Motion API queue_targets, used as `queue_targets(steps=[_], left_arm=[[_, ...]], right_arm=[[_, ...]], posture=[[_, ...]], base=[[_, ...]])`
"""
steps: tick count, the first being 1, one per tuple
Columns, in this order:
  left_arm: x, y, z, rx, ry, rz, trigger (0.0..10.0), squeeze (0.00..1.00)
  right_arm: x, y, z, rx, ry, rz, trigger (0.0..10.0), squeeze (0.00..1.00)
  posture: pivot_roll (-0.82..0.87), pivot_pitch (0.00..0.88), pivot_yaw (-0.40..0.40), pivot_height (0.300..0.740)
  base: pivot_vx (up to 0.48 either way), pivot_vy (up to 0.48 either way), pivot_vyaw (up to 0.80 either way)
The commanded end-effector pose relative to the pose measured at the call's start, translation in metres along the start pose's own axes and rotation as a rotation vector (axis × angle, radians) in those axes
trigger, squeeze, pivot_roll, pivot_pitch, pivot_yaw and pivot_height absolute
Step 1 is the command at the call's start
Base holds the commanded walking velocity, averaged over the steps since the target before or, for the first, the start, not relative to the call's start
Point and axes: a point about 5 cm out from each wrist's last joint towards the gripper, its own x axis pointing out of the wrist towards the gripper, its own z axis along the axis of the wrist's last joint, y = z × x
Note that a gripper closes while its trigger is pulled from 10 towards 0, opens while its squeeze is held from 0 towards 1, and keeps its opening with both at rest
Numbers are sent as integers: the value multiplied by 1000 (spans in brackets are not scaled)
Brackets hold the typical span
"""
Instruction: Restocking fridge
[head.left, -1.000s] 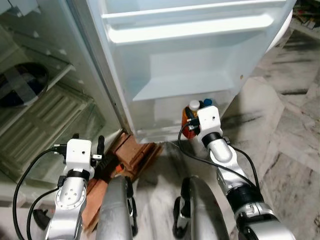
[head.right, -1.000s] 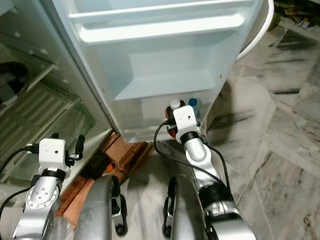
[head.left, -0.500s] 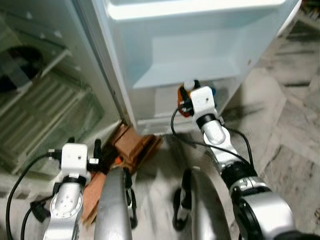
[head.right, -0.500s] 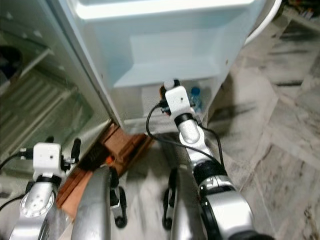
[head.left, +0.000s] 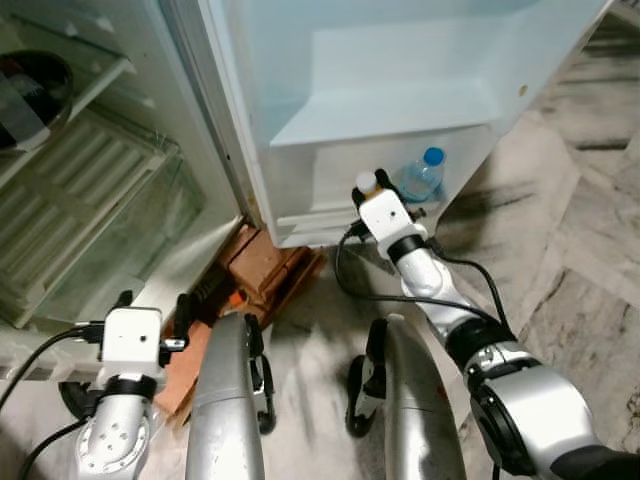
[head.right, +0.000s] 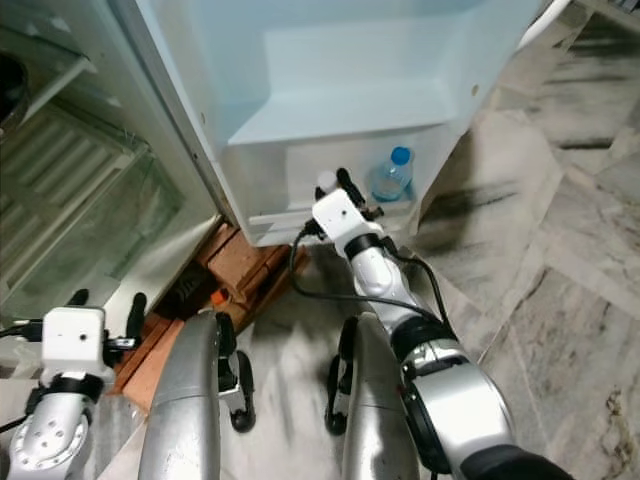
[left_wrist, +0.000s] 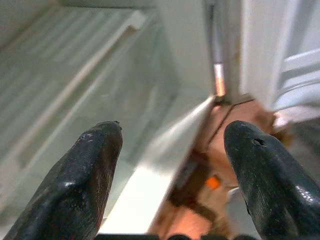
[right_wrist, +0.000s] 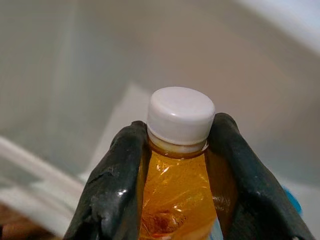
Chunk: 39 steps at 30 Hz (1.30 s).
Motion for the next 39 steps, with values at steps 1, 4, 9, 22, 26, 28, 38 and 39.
queue_targets(steps=[1, 4, 9, 22, 26, 28, 38, 39], left_arm=[[-6, 8, -1, 24, 19, 27, 10000, 0], [-14, 13, 0, 34, 34, 35, 10000, 0], [-15, 11, 2, 37, 41, 31, 10000, 0], [-21, 13, 4, 30, 72, 23, 10000, 0], [-20, 14, 4, 34, 77, 26, 10000, 0], [-19, 14, 4, 36, 77, 23, 10000, 0], [-10, 12, 4, 34, 70, 11, 10000, 0], [-9, 11, 4, 35, 67, 7, 10000, 0]], right_arm=[[12, -5, 25, 5, -129, -33, 10000, 0], [25, -13, 56, 12, -278, -97, 10000, 0], [30, -17, 75, -11, -373, -114, 10000, 0], [4, -20, -9, -8, 93, -106, 10000, 0], [-4, -27, -28, 74, 234, -162, 10000, 0], [-7, -29, -35, 101, 278, -181, 10000, 0], [-15, -51, -50, 141, 409, -297, 10000, 0], [-17, -54, -52, 155, 425, -314, 10000, 0]], posture=[[302, 384, 19, 596], [303, 402, 30, 596], [300, 431, 37, 596], [323, 455, 42, 596], [323, 453, 44, 596], [322, 451, 45, 596], [305, 433, 50, 596], [304, 429, 51, 596]], base=[[0, 0, 0], [0, 0, 0], [0, 0, 0], [0, 0, 0], [0, 0, 0], [0, 0, 0], [0, 0, 0], [0, 0, 0]])
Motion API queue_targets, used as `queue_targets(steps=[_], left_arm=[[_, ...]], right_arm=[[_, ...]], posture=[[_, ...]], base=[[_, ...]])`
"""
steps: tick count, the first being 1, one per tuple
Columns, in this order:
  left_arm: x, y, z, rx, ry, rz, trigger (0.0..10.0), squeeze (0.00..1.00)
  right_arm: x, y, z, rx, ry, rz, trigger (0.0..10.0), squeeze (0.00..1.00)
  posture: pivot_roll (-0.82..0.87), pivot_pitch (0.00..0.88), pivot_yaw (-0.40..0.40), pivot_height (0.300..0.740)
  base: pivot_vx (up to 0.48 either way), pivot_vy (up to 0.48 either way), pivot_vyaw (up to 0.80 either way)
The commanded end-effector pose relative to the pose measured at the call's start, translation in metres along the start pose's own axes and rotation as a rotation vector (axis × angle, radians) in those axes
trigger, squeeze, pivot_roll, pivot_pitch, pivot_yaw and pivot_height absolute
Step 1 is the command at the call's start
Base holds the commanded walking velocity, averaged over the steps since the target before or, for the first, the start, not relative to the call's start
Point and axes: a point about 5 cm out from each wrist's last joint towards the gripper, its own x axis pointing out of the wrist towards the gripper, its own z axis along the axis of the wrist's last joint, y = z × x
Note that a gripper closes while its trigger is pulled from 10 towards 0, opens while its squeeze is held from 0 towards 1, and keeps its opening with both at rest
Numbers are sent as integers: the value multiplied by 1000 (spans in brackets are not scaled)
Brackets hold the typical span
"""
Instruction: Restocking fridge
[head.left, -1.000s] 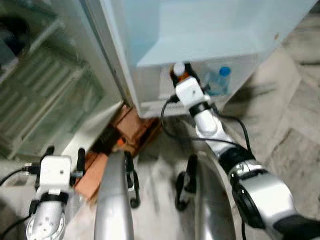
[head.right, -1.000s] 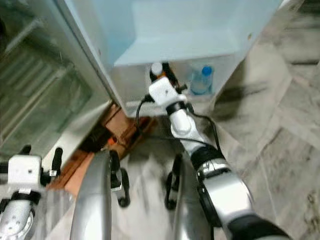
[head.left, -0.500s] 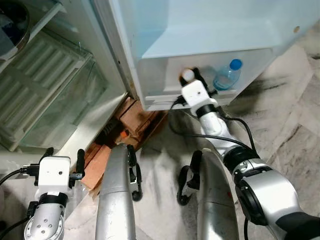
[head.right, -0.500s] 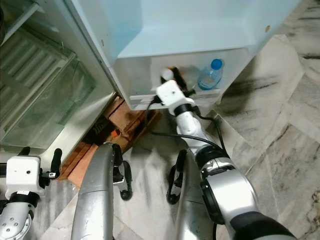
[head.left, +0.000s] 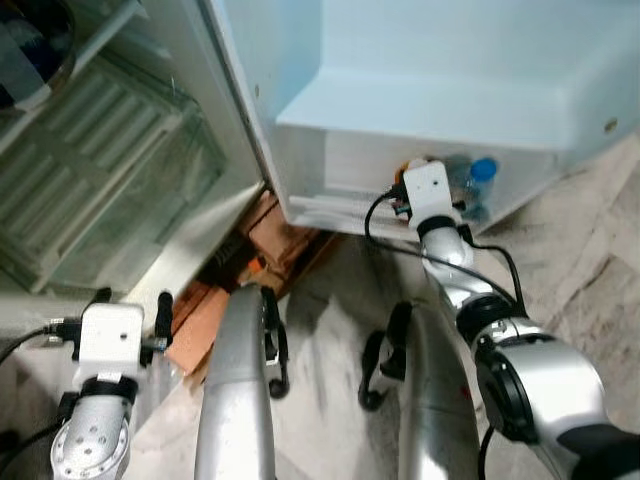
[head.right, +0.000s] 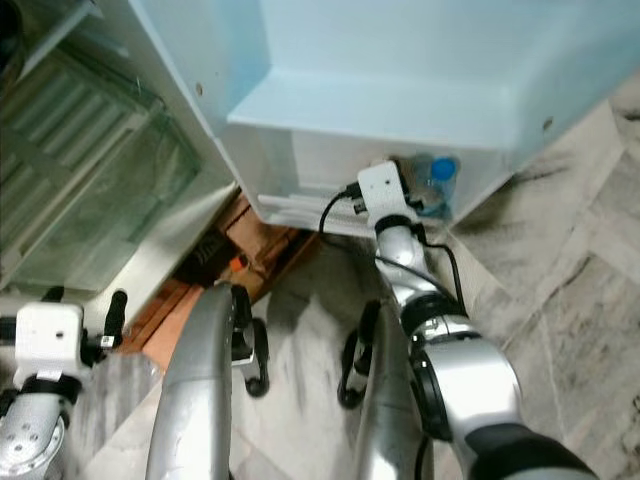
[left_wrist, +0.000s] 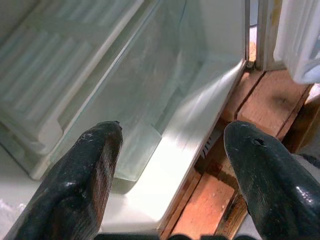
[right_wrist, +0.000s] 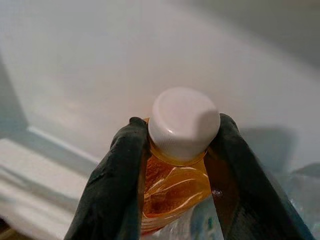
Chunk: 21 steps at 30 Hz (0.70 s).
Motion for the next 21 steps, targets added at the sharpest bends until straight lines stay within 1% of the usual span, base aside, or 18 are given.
queue_targets(steps=[1, 3, 5, 6, 7, 8, 9, 13, 18, 19, 21], left_arm=[[-4, 2, -12, 16, 57, -5, 10000, 0], [-3, 2, -12, 17, 57, -6, 10000, 0], [0, 2, -12, 20, 52, -4, 10000, 0], [1, 2, -11, 22, 48, -4, 10000, 0], [1, 2, -11, 22, 48, -4, 10000, 0], [2, 2, -11, 24, 46, -5, 10000, 0], [3, 2, -11, 24, 45, -5, 10000, 0], [7, 1, -11, 24, 38, -12, 10000, 0], [17, -1, -11, 24, 27, -26, 10000, 0], [20, -4, -11, 24, 20, -38, 10000, 0], [22, -5, -11, 24, 16, -43, 10000, 0]], right_arm=[[-9, -17, -28, 11, 139, -76, 10000, 0], [-9, -18, -29, 21, 147, -84, 10000, 0], [-10, -23, -34, 55, 179, -116, 10000, 0], [-11, -25, -35, 74, 186, -127, 10000, 227], [-11, -25, -35, 74, 186, -127, 10000, 227], [-11, -26, -35, 80, 188, -136, 10000, 651], [-11, -27, -35, 88, 189, -139, 10000, 1000], [-6, -30, -29, 96, 180, -164, 10000, 1000], [7, -33, -3, 96, 101, -168, 10000, 1000], [11, -33, 6, 105, 76, -166, 10000, 1000], [13, -34, 9, 111, 69, -163, 10000, 1000]], posture=[[304, 429, 51, 596], [304, 424, 51, 596], [303, 416, 53, 596], [304, 412, 54, 596], [304, 412, 54, 596], [304, 411, 54, 596], [303, 408, 55, 596], [293, 395, 58, 596], [270, 372, 58, 596], [265, 363, 56, 596], [259, 354, 54, 596]], base=[[0, 0, 0], [0, 0, 0], [0, 0, 0], [0, 0, 0], [0, 0, 0], [0, 0, 0], [0, 0, 0], [0, 0, 0], [0, 0, 0], [0, 0, 0], [0, 0, 0]])
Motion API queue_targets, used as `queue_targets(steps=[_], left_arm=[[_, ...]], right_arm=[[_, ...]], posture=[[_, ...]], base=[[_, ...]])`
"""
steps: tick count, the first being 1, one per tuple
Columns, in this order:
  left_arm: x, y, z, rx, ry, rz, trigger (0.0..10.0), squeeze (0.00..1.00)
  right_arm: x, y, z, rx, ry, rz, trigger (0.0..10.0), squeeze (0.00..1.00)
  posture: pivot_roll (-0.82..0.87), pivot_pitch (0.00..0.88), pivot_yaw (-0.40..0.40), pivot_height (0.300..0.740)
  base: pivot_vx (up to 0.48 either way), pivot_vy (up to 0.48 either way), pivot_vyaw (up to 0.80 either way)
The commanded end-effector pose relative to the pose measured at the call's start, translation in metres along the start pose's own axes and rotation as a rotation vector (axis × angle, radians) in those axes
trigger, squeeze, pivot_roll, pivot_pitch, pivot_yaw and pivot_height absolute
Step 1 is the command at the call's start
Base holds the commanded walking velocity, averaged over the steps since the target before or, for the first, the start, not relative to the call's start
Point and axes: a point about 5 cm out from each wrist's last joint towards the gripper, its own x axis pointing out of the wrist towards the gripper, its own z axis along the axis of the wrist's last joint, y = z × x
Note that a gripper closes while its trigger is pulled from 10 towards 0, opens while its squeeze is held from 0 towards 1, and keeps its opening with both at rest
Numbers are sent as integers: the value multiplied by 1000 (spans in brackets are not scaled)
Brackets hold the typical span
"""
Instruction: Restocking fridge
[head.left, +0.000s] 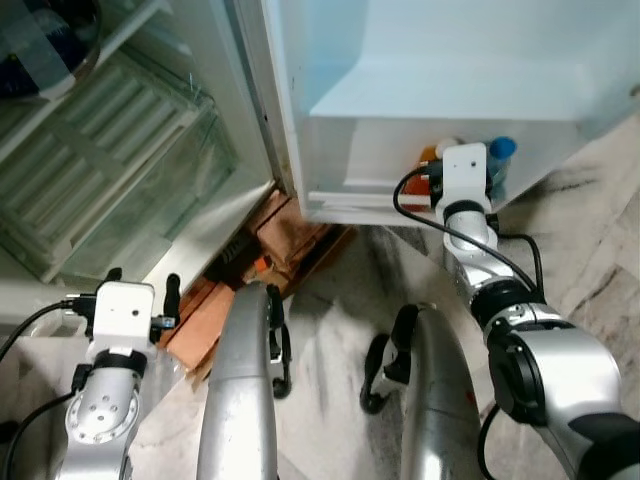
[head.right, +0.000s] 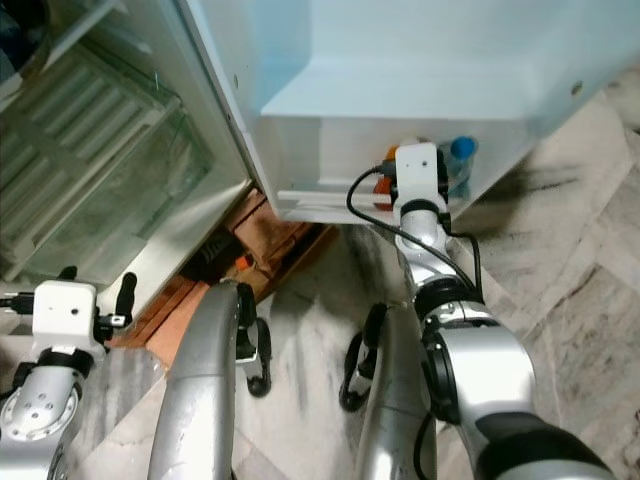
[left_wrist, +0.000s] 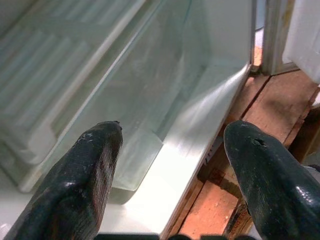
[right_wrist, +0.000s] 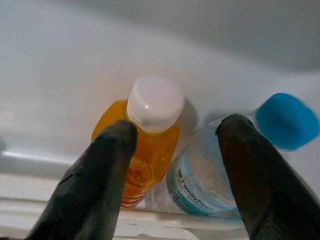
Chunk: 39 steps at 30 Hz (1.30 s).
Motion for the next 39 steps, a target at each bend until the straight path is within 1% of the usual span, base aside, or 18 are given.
queue_targets(steps=[1, 6, 12, 13, 16, 17, 19, 20, 21, 22, 23, 24, 25, 26, 27, 28, 31, 39], left_arm=[[-1, -2, -10, 13, 37, -22, 10000, 0], [7, -3, -10, 12, 24, -18, 10000, 0], [17, -6, -15, 2, 30, -17, 10000, 0], [18, -7, -19, -8, 45, -21, 10000, 0], [19, -11, -24, -21, 64, -36, 10000, 0], [19, -14, -27, -30, 65, -46, 10000, 0], [20, -17, -29, -38, 66, -46, 10000, 0], [21, -19, -30, -49, 63, -35, 10000, 0], [21, -19, -30, -49, 63, -35, 10000, 0], [22, -19, -31, -57, 62, -27, 10000, 0], [23, -21, -31, -68, 57, -15, 10000, 0], [23, -21, -31, -68, 57, -15, 10000, 0], [25, -22, -31, -71, 53, -12, 10000, 0], [27, -23, -31, -73, 50, -10, 10000, 0], [27, -23, -31, -73, 50, -10, 10000, 0], [30, -26, -30, -78, 44, -20, 10000, 0], [32, -29, -30, -80, 40, -33, 10000, 0], [34, -33, -35, -96, 36, -32, 10000, 0]], right_arm=[[2, 0, 4, 27, 7, 6, 10000, 1000], [7, 5, 17, 53, -20, 45, 10000, 1000], [5, 22, 27, 114, -56, 172, 10000, 1000], [1, 28, 26, 125, -76, 218, 10000, 1000], [-8, 34, 19, 142, -106, 271, 10000, 1000], [-22, 35, 9, 141, -155, 301, 10000, 1000], [-36, 35, -1, 168, -174, 319, 10000, 1000], [-53, 35, -12, 187, -195, 336, 10000, 910], [-53, 35, -12, 187, -195, 336, 10000, 910], [-63, 35, -17, 189, -203, 340, 10000, 643], [-78, 36, -26, 212, -180, 323, 10000, 0], [-78, 36, -26, 212, -180, 323, 10000, 0], [-87, 34, -30, 217, -178, 302, 10000, 0], [-94, 33, -30, 181, -198, 297, 10000, 0], [-94, 33, -30, 181, -198, 297, 10000, 0], [-103, 32, -33, 229, -169, 273, 10000, 0], [-109, 29, -34, 242, -165, 259, 10000, 0], [-115, 4, -42, 185, -115, 220, 10000, 0]], posture=[[250, 341, 51, 596], [233, 316, 44, 596], [187, 256, 37, 596], [167, 236, 34, 596], [147, 214, 24, 596], [140, 193, 10, 596], [131, 163, -2, 596], [109, 142, 3, 596], [109, 142, 3, 596], [104, 133, 4, 596], [94, 117, 10, 596], [94, 117, 10, 596], [84, 109, 16, 596], [79, 102, 17, 596], [79, 102, 17, 596], [63, 88, 21, 596], [53, 77, 20, 601], [35, 61, 8, 656]], base=[[0, 0, 0], [0, 0, 0], [0, 0, 0], [0, 0, 0], [0, 0, 0], [0, 0, 0], [0, 0, 0], [0, 0, 0], [0, 0, 0], [0, 0, 0], [0, 0, 0], [0, 0, 0], [0, 0, 0], [0, 0, 0], [0, 0, 0], [0, 0, 0], [0, 0, 0], [0, 0, 0]])
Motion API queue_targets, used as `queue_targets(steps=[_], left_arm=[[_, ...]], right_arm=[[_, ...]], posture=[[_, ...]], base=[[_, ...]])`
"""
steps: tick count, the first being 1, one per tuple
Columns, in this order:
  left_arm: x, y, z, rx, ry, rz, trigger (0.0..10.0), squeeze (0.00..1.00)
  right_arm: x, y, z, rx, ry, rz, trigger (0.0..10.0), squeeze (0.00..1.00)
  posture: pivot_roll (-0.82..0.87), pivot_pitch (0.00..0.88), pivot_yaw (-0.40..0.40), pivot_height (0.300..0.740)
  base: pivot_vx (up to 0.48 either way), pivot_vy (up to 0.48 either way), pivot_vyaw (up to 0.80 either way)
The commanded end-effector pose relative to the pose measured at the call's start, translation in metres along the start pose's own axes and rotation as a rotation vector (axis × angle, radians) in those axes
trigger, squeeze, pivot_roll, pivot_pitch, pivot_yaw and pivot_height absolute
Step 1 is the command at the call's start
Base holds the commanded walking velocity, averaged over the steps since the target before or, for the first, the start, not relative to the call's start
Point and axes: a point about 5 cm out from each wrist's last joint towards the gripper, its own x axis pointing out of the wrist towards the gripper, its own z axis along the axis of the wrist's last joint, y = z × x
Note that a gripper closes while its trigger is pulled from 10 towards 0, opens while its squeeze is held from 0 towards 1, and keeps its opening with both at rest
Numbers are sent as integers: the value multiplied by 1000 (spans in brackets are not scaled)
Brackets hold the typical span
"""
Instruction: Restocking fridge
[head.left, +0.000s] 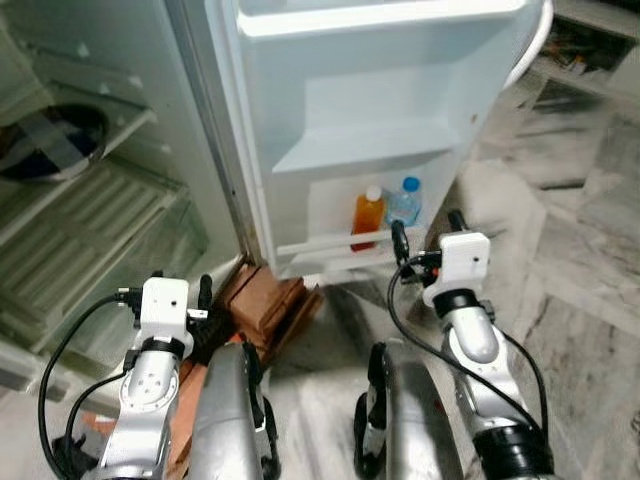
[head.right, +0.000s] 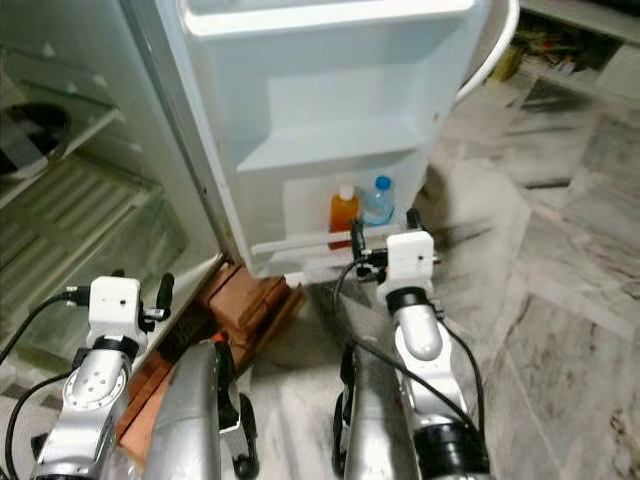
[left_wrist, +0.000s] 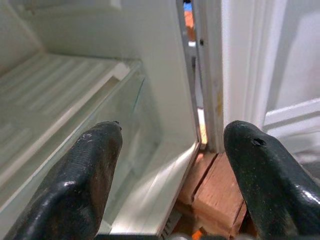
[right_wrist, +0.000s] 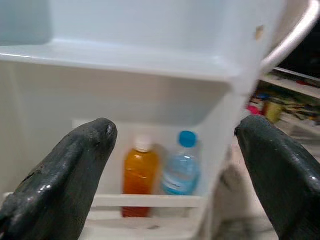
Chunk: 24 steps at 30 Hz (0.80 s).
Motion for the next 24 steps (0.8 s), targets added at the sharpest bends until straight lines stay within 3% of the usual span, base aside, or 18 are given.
queue_targets(steps=[1, 13, 24], left_arm=[[-3, 1, -4, 0, 4, 14, 10000, 0], [2, 6, 0, 23, -31, 42, 10000, 0], [9, 4, 4, 50, -48, 41, 10000, 0]], right_arm=[[-1, -5, 2, -1, 13, -10, 10000, 0], [5, -3, 5, -5, 27, 0, 10000, 0], [9, 1, 3, 14, 43, 7, 10000, 0]], posture=[[36, 61, 7, 661], [41, 65, 8, 740], [42, 76, 13, 740]], base=[[0, 0, 0], [0, 0, 0], [0, 0, 0]])
